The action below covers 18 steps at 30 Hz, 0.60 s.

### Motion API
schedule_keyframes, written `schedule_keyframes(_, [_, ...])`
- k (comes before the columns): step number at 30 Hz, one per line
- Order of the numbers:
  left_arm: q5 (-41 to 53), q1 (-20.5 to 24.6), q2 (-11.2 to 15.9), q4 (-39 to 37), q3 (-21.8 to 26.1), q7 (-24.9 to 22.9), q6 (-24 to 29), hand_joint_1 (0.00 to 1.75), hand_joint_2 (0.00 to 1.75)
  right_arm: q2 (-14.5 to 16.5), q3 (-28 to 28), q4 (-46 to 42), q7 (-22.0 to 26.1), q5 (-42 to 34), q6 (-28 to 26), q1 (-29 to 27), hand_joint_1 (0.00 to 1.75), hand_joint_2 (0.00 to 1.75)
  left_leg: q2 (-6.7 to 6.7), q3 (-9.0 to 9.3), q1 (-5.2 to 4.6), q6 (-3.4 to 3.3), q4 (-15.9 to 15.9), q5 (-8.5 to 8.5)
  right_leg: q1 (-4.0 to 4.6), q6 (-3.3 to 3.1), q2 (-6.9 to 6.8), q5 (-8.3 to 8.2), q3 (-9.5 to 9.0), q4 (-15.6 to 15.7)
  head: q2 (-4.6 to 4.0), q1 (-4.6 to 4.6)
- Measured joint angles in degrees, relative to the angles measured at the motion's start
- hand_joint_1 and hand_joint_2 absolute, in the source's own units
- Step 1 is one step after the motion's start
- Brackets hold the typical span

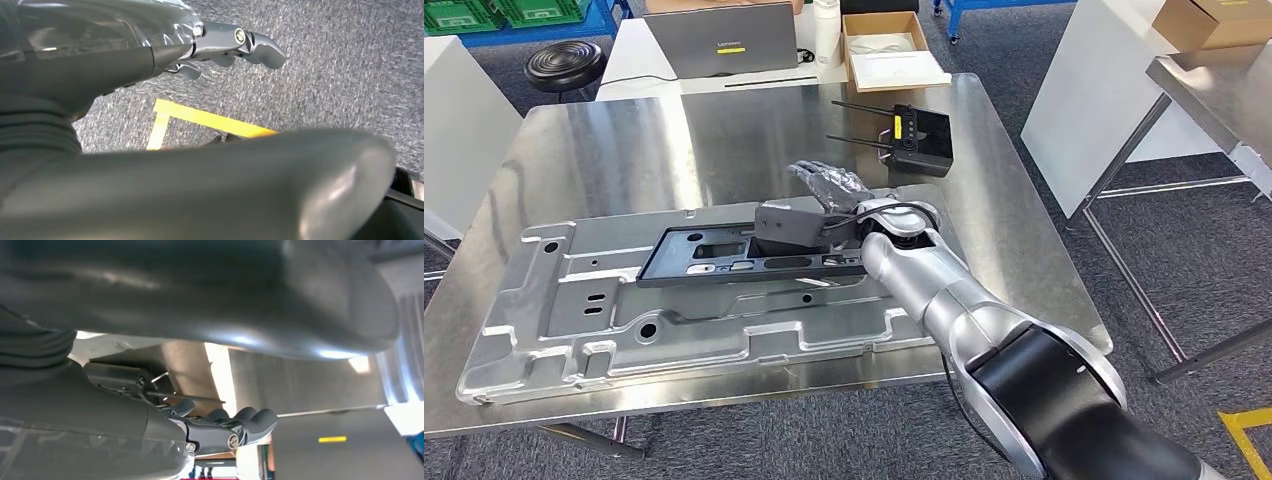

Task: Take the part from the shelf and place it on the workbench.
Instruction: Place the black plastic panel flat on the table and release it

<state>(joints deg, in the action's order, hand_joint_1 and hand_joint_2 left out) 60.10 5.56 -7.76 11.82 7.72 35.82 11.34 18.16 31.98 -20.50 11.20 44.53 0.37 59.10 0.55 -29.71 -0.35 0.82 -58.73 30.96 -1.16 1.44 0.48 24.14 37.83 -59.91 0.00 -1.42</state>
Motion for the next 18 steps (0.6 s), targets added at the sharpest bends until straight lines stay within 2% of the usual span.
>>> schedule_keyframes(6, [-0.5,-0.2,0.0,0.0,0.0,0.4,0.2,0.0,0.0,0.0,-3.0,0.0,-1.2,-3.5,3.3,1.7,0.0,0.0,0.0,0.0,0.0,0.0,0.0,0.0,0.0,0.0,0.0,0.0,0.0,0.0,0.0,0.0])
schedule_keyframes(9, [-0.8,-0.4,0.0,0.0,0.0,0.5,0.5,0.0,0.0,0.0,-4.0,-0.1,-1.6,-3.3,2.7,3.2,0.0,0.0,0.0,0.0,0.0,0.0,0.0,0.0,0.0,0.0,0.0,0.0,0.0,0.0,0.0,0.0])
schedule_keyframes(18, [-0.9,-0.8,0.0,0.0,0.0,0.1,0.9,0.0,0.0,-0.7,-1.2,-3.4,-1.9,8.5,-11.9,8.2,0.0,0.0,0.0,0.0,0.0,0.0,0.0,0.0,0.0,0.0,0.0,0.0,0.0,0.0,0.0,0.0])
